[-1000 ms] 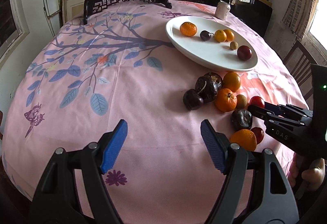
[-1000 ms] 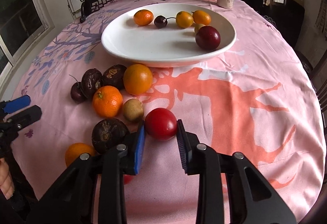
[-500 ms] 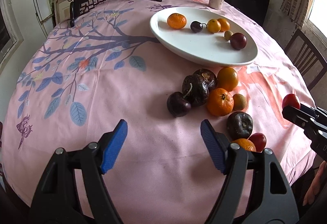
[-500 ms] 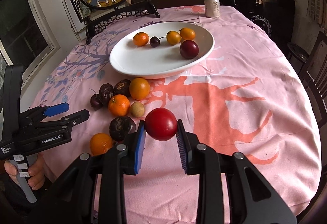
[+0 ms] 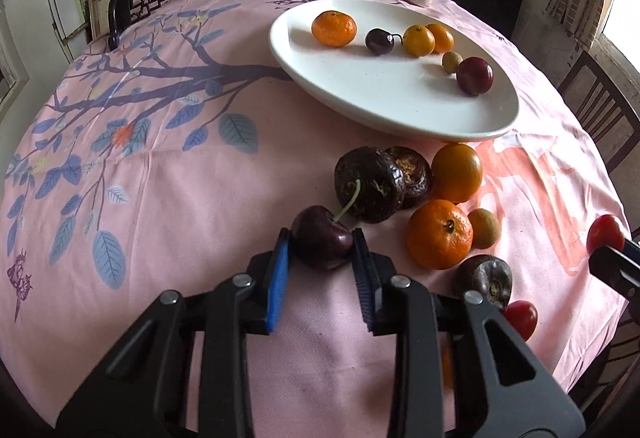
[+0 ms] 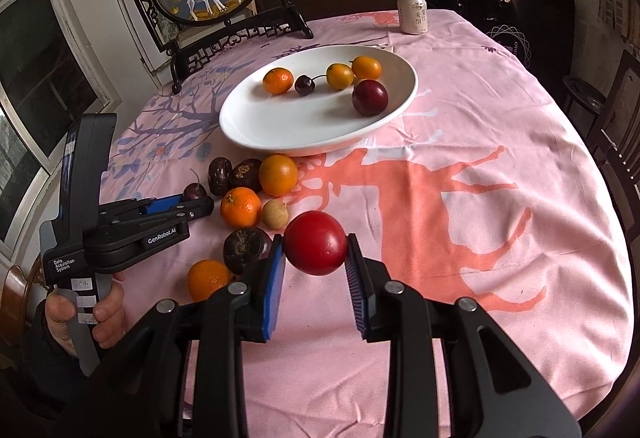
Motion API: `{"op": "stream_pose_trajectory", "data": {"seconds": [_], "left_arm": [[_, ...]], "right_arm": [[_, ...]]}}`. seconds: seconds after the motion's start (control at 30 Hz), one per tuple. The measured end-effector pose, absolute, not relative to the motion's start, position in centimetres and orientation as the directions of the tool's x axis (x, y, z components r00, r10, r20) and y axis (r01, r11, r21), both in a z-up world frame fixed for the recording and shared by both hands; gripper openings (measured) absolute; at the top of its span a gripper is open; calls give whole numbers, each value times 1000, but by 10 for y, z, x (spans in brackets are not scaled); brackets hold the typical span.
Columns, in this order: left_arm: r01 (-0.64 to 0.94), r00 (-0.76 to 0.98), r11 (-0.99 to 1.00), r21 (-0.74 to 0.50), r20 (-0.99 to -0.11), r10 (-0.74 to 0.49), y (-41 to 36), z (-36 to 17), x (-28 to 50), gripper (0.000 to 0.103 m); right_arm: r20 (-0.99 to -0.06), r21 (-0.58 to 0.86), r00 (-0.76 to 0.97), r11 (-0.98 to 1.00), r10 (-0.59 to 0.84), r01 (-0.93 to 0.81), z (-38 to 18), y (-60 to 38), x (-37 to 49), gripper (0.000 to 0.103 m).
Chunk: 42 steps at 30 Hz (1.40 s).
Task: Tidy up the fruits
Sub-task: 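Grasp a red plum with the right tool while the left tool grasps a dark cherry, then lower the plum and cherry onto the white plate and open both tools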
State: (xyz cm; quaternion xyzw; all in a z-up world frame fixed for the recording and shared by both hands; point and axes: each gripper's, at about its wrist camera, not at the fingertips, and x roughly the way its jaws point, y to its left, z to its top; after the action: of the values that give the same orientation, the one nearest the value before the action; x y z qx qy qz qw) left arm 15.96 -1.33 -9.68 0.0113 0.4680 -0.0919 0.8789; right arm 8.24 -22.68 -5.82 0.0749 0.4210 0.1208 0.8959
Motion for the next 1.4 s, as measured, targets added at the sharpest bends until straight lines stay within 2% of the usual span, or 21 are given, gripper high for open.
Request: {"op": "stream_pose_trajectory", "data": {"seconds": [0.37, 0.77, 0.9, 1.07, 1.2, 1.4], "left_arm": [[183, 596, 973, -143, -771, -225, -1, -58, 117, 30], [203, 618, 970, -133, -751, -233, -7, -33, 111, 30], [194, 615, 973, -122, -758, -218, -8, -20, 139, 30], [156, 597, 985, -70, -788, -150, -24, -8, 217, 30], [125, 568, 991, -38, -817, -102, -40, -19, 279, 30], [120, 505, 990, -73, -854, -124, -50, -44, 326, 30]], "right_arm": [[-730, 223, 617, 955, 295, -194, -52, -209, 77, 30], [-739, 200, 612, 959, 282, -201, -52, -200, 84, 30], [-745, 207, 596, 953, 301, -223, -47, -198, 104, 30], [-765, 148, 583, 955, 274, -256, -30, -192, 169, 30], [-796, 112, 556, 960, 241, -255, -38, -186, 238, 30], [-841, 101, 496, 963, 217, -250, -68, -187, 294, 30]]}}
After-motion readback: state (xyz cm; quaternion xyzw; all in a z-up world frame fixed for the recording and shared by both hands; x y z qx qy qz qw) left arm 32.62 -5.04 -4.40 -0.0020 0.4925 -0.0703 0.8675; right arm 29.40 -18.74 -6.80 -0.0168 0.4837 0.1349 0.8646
